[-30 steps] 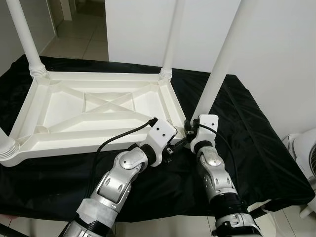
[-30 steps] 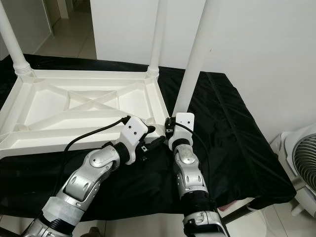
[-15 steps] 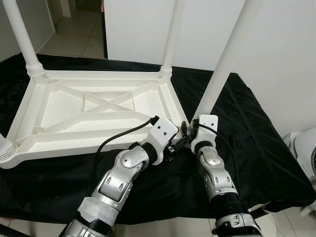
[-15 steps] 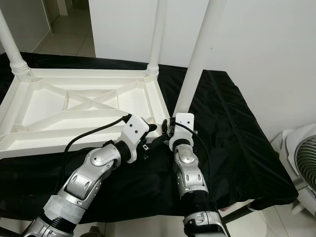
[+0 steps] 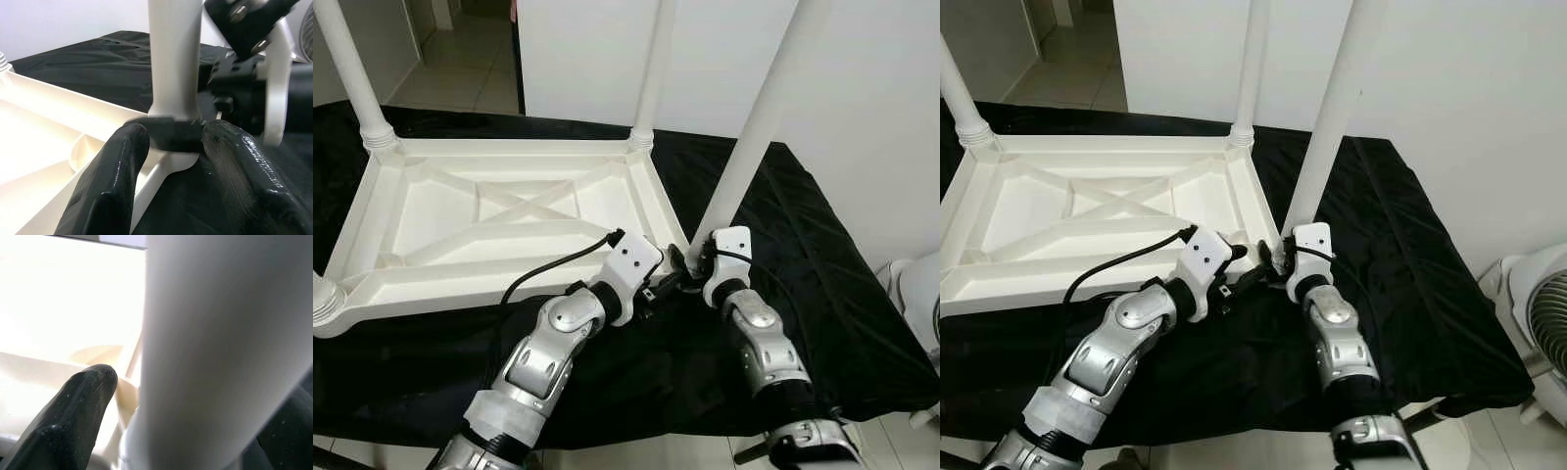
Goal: Building children table
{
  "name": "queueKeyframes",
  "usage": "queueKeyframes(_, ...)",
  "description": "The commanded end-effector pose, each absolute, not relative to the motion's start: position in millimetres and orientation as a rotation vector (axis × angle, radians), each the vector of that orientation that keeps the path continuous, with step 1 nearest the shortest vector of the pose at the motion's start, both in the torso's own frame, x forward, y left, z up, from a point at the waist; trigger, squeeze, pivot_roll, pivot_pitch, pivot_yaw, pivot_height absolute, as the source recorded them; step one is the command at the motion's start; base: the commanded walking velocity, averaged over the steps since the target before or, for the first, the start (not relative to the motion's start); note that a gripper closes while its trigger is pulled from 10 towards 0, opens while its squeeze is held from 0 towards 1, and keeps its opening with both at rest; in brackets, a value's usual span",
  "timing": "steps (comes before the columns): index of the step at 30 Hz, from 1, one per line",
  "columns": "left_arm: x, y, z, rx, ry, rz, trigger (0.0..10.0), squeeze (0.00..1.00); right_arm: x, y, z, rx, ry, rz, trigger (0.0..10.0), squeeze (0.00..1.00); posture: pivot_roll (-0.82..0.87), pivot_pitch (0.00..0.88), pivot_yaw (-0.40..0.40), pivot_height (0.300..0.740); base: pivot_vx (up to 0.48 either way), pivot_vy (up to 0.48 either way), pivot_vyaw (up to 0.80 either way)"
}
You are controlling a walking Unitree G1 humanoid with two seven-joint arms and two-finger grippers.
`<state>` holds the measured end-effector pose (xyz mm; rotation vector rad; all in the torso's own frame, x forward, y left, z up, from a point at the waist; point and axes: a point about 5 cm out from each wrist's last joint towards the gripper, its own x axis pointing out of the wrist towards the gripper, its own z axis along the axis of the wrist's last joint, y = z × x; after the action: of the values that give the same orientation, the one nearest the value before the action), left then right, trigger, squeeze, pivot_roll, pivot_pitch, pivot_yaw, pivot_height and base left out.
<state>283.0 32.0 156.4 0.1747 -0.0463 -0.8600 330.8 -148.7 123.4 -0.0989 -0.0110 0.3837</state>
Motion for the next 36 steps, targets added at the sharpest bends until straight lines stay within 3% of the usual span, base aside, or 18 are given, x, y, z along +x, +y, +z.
queueKeyframes(1, 282, 29, 157, 0.176, -0.048, -0.896, 10.0, 0.0, 331, -147, 124, -0.092, -0.021, 0.419, 10.0, 0.0, 0.2, 0.0, -0.081, 0.74, 0.0, 0.0, 0.0)
queueKeyframes(18, 280, 27, 160, 0.18, -0.046, -0.935, 10.0, 0.0, 344, -155, 139, -0.196, -0.018, 0.781, 10.0, 0.0, 0.17, 0.0, -0.026, 0.74, 0.0, 0.0, 0.0)
queueKeyframes(30, 278, 27, 159, 0.181, -0.038, -0.954, 10.0, 0.0, 344, -161, 134, -0.217, -0.013, 0.835, 10.0, 0.0, 0.16, 0.0, -0.008, 0.74, 0.0, 0.0, 0.0)
queueKeyframes(31, 278, 27, 159, 0.181, -0.037, -0.956, 10.0, 0.0, 344, -161, 133, -0.211, -0.01, 0.847, 5.5, 0.0, 0.15, 0.0, -0.004, 0.74, 0.0, 0.0, 0.0)
queueKeyframes(33, 278, 26, 159, 0.18, -0.037, -0.957, 10.0, 0.0, 344, -162, 132, -0.206, -0.008, 0.855, 5.5, 0.0, 0.15, 0.0, -0.004, 0.74, 0.0, 0.0, 0.0)
queueKeyframes(34, 277, 25, 158, 0.175, -0.035, -0.962, 10.0, 0.0, 338, -166, 125, -0.172, 0.019, 0.863, 0.0, 0.0, 0.14, 0.0, -0.015, 0.74, 0.0, 0.0, 0.0)
queueKeyframes(36, 277, 25, 158, 0.175, -0.035, -0.962, 10.0, 0.0, 338, -166, 125, -0.172, 0.019, 0.863, 0.0, 0.0, 0.14, 0.0, -0.015, 0.74, 0.0, 0.0, 0.0)
